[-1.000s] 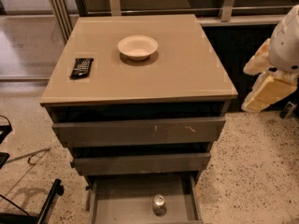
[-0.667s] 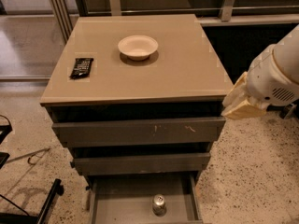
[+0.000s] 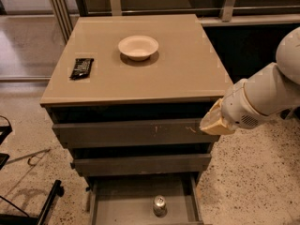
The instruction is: Pick 7up can from bottom drawer and place on counter
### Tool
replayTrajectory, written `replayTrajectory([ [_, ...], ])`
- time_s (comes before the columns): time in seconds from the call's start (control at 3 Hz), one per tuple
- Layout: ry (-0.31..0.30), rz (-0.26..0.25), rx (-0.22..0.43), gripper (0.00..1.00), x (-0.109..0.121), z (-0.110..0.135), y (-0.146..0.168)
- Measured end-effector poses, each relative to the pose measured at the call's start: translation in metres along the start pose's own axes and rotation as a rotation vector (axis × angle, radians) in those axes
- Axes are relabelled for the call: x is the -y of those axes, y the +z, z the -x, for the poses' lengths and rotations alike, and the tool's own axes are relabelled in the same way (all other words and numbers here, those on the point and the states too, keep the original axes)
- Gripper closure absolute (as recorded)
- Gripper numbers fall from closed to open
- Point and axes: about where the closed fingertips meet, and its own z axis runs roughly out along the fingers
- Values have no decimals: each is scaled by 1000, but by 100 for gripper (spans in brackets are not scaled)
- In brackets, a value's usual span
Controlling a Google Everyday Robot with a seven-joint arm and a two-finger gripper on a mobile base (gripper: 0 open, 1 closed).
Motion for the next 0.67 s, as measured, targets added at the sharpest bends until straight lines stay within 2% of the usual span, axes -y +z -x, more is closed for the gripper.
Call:
replayTrajectory([
  [0.33, 0, 1, -1, 100, 0, 0, 0],
  [0.67, 12, 9, 9, 100, -7, -15, 15],
])
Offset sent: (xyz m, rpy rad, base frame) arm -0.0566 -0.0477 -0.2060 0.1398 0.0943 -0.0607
